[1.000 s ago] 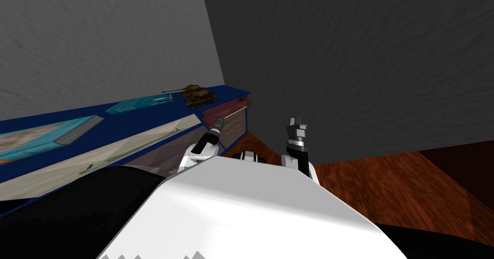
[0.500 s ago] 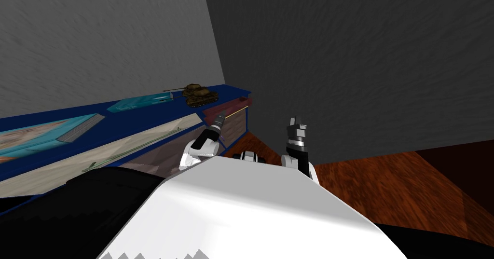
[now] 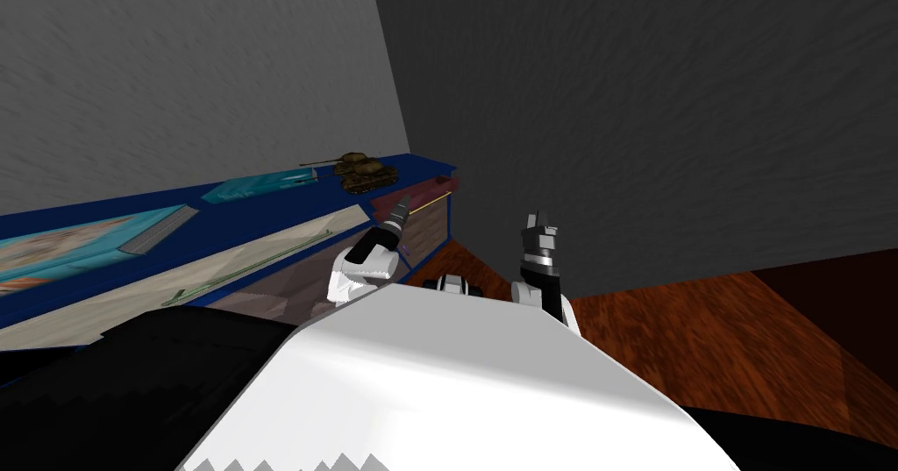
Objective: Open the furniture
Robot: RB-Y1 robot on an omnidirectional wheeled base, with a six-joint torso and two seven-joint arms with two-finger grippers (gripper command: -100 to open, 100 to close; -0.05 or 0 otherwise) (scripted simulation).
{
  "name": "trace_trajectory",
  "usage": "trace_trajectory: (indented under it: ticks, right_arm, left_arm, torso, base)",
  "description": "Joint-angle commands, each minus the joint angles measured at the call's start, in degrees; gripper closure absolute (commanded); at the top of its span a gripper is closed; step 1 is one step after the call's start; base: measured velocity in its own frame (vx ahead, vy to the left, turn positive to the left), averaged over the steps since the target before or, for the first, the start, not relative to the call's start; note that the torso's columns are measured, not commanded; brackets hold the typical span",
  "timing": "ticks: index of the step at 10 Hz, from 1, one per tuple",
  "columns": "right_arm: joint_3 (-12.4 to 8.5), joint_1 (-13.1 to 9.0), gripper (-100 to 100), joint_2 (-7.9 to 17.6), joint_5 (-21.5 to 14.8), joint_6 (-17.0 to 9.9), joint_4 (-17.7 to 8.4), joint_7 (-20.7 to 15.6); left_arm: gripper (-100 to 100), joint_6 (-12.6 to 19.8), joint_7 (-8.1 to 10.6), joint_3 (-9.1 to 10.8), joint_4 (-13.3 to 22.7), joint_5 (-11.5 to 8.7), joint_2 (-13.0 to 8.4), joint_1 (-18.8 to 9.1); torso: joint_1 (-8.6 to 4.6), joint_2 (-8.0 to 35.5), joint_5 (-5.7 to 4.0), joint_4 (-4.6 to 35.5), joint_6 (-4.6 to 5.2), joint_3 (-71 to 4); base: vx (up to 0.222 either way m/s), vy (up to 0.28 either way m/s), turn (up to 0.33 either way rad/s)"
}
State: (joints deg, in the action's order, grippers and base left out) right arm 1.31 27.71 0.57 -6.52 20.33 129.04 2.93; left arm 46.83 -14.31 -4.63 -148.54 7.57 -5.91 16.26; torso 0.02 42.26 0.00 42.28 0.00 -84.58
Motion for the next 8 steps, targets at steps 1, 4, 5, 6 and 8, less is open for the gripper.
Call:
trace_trajectory:
  ticks: [1, 4, 5, 6, 8]
  right_arm:
    - [0.00, 0.00, 0, 0.00, 0.00, 0.00, 0.00, 0.00]
    - [0.00, 0.00, 0, 0.00, 0.00, 0.00, 0.00, 0.00]
    - [0.00, 0.00, 0, 0.00, 0.00, 0.00, 0.00, 0.00]
    - [0.00, 0.00, 0, 0.00, 0.00, 0.00, 0.00, 0.00]
    - [0.00, 0.00, 0, 0.00, 0.00, 0.00, 0.00, 0.00]
  left_arm:
    - [-100, 4.72, -0.56, 0.36, -1.14, 0.01, 0.21, -3.62]
    - [0, 4.28, -0.51, 0.28, -1.04, 0.08, 0.24, -3.25]
    - [0, 4.29, -0.51, 0.28, -1.04, 0.08, 0.24, -3.25]
    - [0, 4.29, -0.51, 0.28, -1.04, 0.08, 0.24, -3.25]
    - [0, 4.29, -0.51, 0.28, -1.04, 0.08, 0.24, -3.25]
  torso:
    - [-0.01, 0.01, 0.00, 0.00, 0.00, 0.00]
    - [-0.02, -0.01, -0.01, 0.00, 0.00, 0.00]
    - [-0.02, 0.00, -0.01, 0.00, 0.00, 0.00]
    - [-0.02, 0.01, -0.01, 0.00, 0.00, 0.01]
    - [-0.01, 0.03, 0.00, 0.01, 0.00, 0.02]
  base:
    - [-0.021, 0.005, 0.005]
    - [-0.003, 0.001, 0.000]
    - [0.000, 0.000, 0.000]
    - [0.000, 0.000, 0.000]
    - [0.000, 0.000, 0.000]
